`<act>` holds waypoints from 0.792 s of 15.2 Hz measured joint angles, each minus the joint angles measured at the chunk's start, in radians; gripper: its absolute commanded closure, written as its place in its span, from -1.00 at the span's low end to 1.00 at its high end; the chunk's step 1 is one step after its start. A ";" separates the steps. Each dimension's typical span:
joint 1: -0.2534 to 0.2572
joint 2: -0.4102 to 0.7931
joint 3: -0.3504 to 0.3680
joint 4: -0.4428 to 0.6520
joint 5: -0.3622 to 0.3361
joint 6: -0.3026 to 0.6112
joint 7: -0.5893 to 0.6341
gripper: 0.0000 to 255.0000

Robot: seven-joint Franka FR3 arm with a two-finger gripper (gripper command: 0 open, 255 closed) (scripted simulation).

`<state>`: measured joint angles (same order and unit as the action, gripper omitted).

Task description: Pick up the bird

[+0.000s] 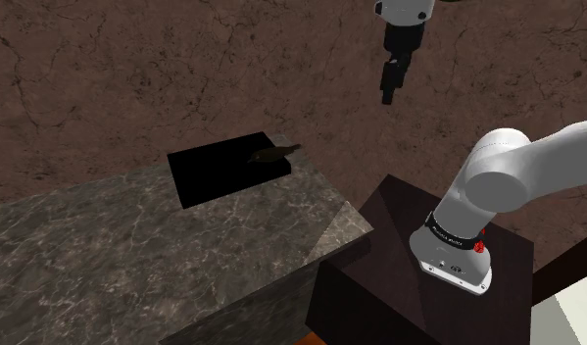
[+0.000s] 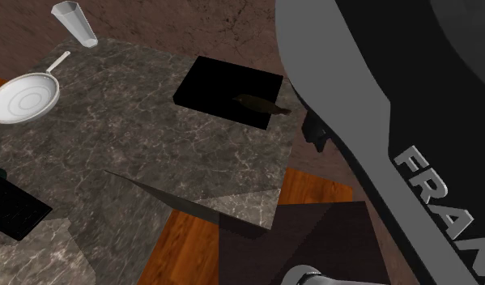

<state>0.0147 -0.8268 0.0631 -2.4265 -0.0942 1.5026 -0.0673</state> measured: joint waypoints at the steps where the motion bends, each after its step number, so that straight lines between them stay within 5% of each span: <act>1: 0.000 0.000 0.000 0.000 0.000 0.000 0.000 -1.00; 12: 0.065 0.276 -0.106 -0.034 -0.037 0.370 -0.257 -1.00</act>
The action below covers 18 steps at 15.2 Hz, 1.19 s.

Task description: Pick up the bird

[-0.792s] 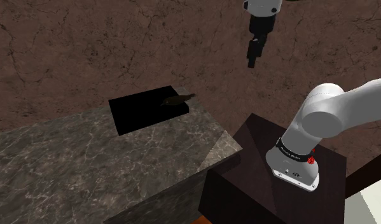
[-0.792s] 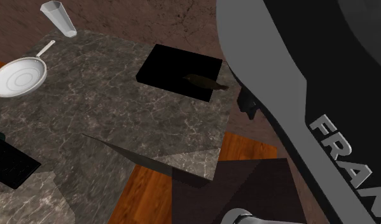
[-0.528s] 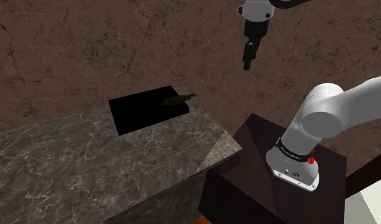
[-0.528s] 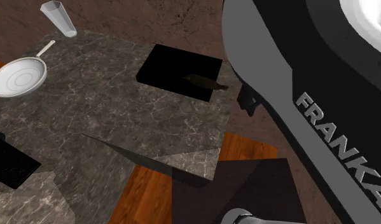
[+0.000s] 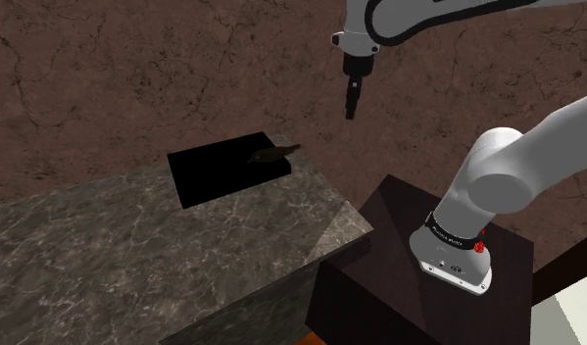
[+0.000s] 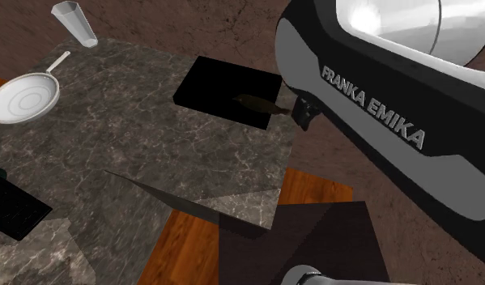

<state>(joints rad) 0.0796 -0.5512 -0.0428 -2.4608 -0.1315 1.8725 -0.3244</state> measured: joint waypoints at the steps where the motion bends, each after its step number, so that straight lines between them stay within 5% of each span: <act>1: 0.010 0.037 -0.003 0.003 0.004 0.039 -0.019 -1.00; 18: 0.119 0.637 -0.034 0.275 0.143 0.445 -0.494 -1.00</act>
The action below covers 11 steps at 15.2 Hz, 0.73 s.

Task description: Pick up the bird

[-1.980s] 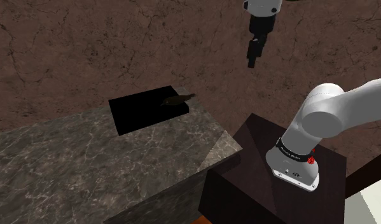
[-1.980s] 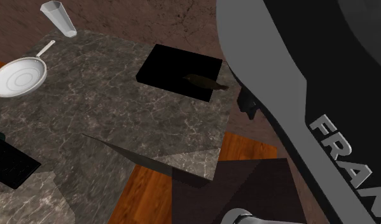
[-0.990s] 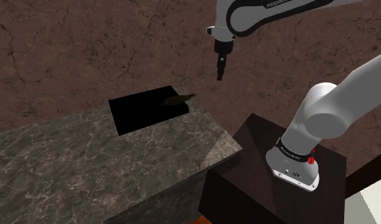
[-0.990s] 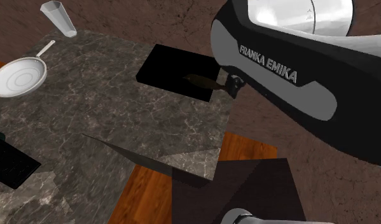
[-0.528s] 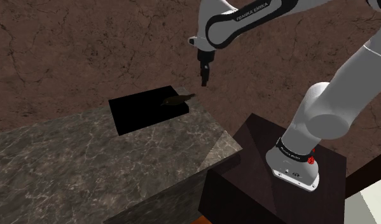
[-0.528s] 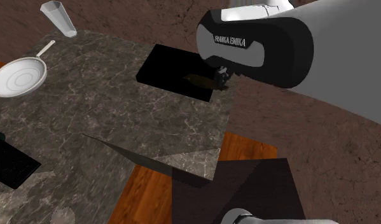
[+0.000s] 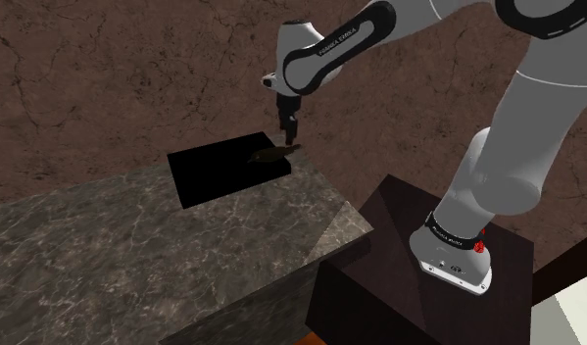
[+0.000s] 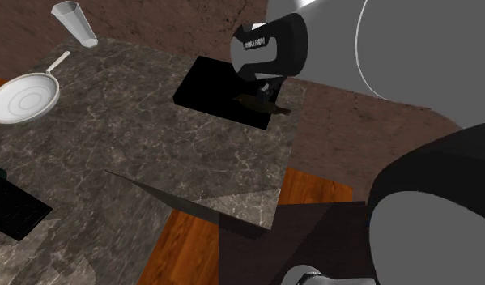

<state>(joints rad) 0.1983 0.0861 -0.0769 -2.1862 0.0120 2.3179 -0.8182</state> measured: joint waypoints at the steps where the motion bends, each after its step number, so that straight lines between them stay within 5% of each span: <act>1: 0.001 0.039 0.005 0.027 0.012 0.015 -0.031 -1.00; 11: 0.003 0.193 0.031 0.076 0.050 0.128 -0.113 -1.00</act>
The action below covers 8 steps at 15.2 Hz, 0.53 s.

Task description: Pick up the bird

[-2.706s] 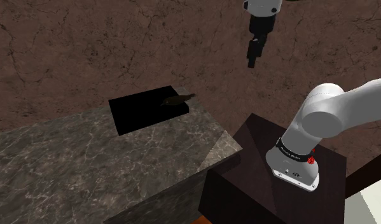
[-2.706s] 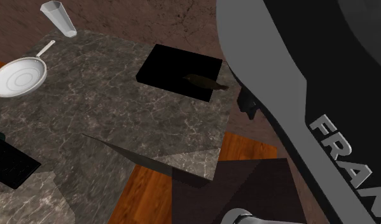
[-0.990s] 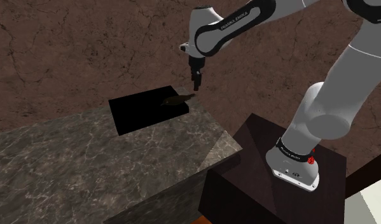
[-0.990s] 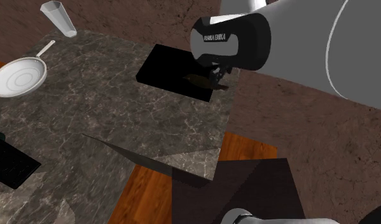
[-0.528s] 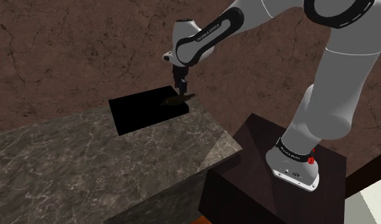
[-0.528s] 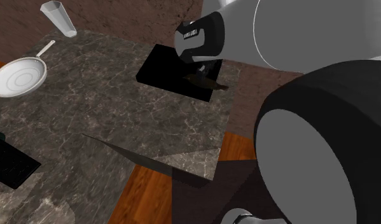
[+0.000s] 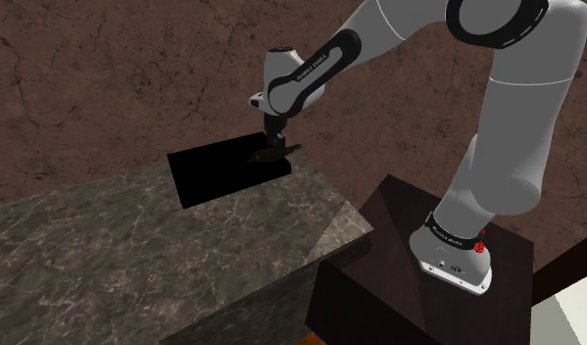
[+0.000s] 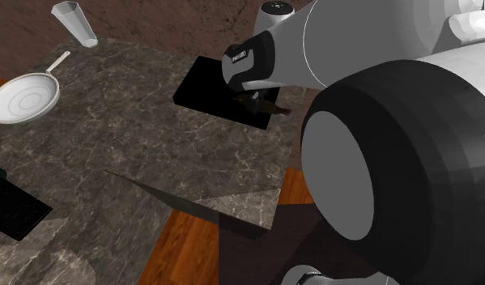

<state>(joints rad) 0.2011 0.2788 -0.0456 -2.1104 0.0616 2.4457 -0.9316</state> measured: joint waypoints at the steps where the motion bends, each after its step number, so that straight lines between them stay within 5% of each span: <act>1: 0.000 0.003 0.000 -0.004 0.000 0.007 0.000 1.00; 8: 0.001 0.003 0.000 -0.010 0.000 0.016 0.001 1.00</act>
<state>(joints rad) 0.2018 0.2815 -0.0453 -2.1203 0.0620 2.4620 -0.9306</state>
